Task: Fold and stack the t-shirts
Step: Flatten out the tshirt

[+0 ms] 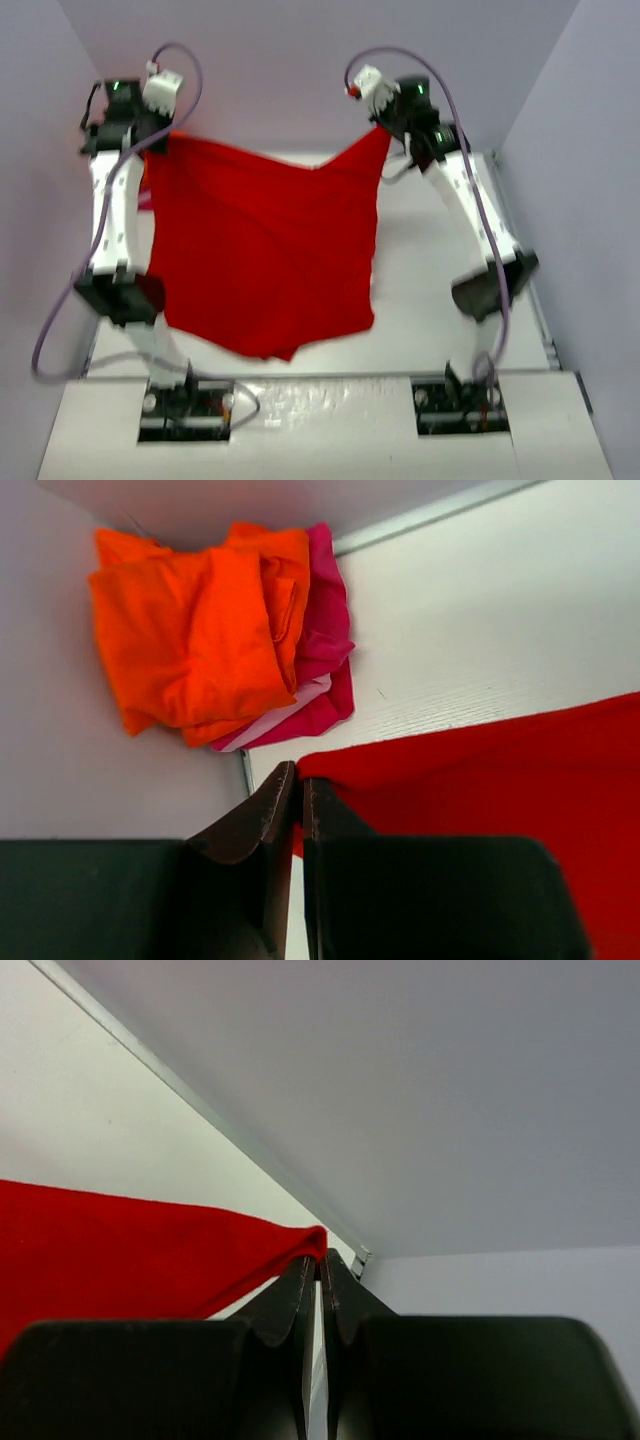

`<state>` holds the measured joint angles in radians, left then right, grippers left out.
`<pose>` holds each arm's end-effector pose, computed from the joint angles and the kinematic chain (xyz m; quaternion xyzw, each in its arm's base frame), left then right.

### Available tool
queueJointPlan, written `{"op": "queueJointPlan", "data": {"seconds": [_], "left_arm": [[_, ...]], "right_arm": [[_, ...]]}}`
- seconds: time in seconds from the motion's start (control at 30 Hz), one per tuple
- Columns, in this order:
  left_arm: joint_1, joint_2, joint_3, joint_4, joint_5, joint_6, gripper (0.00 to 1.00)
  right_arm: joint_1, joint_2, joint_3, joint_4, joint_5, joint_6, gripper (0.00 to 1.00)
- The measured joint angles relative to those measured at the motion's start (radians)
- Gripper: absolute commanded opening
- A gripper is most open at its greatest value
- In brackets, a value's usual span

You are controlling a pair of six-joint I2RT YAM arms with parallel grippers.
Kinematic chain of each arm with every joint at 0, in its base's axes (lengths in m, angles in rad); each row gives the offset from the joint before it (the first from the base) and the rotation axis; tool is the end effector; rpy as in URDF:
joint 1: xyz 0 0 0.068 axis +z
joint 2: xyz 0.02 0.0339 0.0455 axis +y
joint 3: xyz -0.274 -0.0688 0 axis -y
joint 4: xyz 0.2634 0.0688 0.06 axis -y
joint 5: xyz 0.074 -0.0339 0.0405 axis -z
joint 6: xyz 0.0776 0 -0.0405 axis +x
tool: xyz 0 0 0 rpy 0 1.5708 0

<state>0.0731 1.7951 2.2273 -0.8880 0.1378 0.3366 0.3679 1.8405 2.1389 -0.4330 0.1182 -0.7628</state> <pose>0.4301 0.0208 0.4790 0.1473 0.8344 0.0502 0.5287 0.4482 0.1630 0.4921 -0.3699 0.6556 -0.1725 0.6353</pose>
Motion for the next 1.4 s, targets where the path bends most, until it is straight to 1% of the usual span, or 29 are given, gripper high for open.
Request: {"op": "queueJointPlan", "data": {"seconds": [0.13,0.2,0.27,0.33,0.43,0.53,0.63,0.77,0.83,0.9,1.03,1.13,1.23,1.4], "left_arm": [[-0.004,0.210,-0.003,0.076,-0.057,0.023,0.00],[-0.007,0.318,0.037,0.094,-0.093,0.028,0.00],[-0.012,0.418,0.091,0.111,-0.131,0.028,0.00],[-0.020,0.482,0.116,0.134,-0.165,0.031,0.00],[-0.038,0.492,0.093,0.164,-0.209,0.049,0.00],[-0.093,0.428,0.016,0.210,-0.259,0.087,0.00],[-0.180,0.317,-0.090,0.227,-0.291,0.128,0.00],[-0.316,0.140,-0.200,0.226,-0.293,0.162,0.00],[-0.368,0.063,-0.207,0.209,-0.276,0.165,0.00],[-0.390,-0.021,-0.204,0.183,-0.245,0.157,0.00],[-0.368,-0.220,-0.210,0.129,-0.160,0.131,0.00],[-0.341,-0.373,-0.210,0.072,-0.047,0.113,0.00],[-0.324,-0.478,-0.180,0.003,0.077,0.097,0.00],[-0.321,-0.510,-0.092,-0.101,0.224,0.090,0.00]], "right_arm": [[-0.003,0.318,0.146,0.034,0.044,-0.043,0.00],[-0.007,0.463,0.225,0.048,0.059,-0.059,0.00],[-0.015,0.567,0.260,0.078,0.069,-0.068,0.00],[-0.031,0.617,0.251,0.087,0.070,-0.069,0.00],[-0.061,0.610,0.192,0.111,0.071,-0.063,0.00],[-0.095,0.521,0.085,0.159,0.076,-0.044,0.00],[-0.130,0.355,-0.066,0.192,0.066,-0.018,0.00],[-0.179,0.053,-0.245,0.212,0.052,0.003,0.00],[-0.199,-0.107,-0.322,0.241,0.051,0.008,0.00],[-0.205,-0.283,-0.391,0.247,0.050,0.013,0.00],[-0.194,-0.589,-0.477,0.265,0.035,0.037,0.00],[-0.192,-0.728,-0.487,0.241,0.023,0.068,0.00],[-0.197,-0.807,-0.464,0.193,0.005,0.098,0.00],[-0.236,-0.828,-0.430,0.108,-0.025,0.130,0.00]]}}
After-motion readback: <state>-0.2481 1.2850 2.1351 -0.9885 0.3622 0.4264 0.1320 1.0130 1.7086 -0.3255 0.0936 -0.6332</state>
